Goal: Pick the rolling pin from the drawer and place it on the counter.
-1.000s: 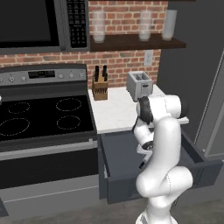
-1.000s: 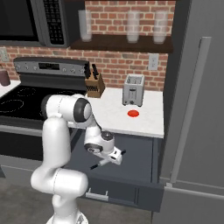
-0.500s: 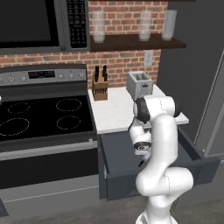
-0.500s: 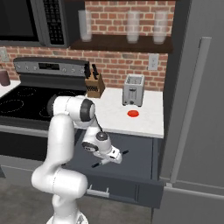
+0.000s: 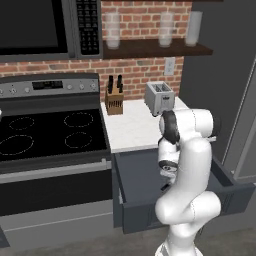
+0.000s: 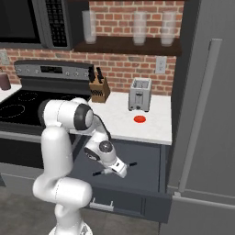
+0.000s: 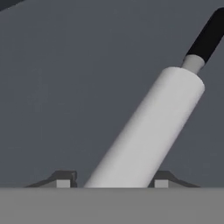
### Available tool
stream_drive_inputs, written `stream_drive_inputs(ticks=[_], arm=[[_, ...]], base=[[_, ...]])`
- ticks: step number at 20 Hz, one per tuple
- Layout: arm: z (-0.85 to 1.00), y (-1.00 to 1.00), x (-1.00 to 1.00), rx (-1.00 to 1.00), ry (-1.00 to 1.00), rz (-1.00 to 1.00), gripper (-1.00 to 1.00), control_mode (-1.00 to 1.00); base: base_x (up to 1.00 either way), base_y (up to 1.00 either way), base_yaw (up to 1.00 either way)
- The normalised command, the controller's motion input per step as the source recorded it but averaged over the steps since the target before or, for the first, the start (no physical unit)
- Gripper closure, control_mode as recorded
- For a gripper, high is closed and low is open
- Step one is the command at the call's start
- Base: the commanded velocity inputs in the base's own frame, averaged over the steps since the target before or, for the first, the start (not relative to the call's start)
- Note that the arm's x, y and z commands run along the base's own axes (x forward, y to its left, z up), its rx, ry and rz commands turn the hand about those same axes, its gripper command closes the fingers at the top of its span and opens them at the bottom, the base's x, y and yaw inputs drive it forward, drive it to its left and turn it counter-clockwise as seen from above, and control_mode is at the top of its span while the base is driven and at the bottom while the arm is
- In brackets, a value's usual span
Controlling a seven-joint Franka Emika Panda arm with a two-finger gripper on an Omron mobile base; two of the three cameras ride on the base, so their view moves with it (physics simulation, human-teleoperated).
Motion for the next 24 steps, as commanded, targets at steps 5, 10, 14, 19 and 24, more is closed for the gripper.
stream_drive_inputs(ticks=[5,10,14,19,24], arm=[[1.0,-0.05,0.0,0.13,-0.06,-0.33,1.0,-1.0],[1.0,0.0,0.0,0.03,0.0,-0.2,1.0,-1.0],[1.0,0.0,0.0,0.0,0.06,-0.04,1.0,-1.0],[1.0,-0.06,0.04,0.0,0.11,0.0,1.0,-1.0],[1.0,-0.01,0.16,0.0,0.13,0.0,1.0,-1.0]], base=[[0.0,0.0,0.0],[0.0,0.0,0.0],[0.0,0.0,0.0],[0.0,0.0,0.0],[0.0,0.0,0.0]])
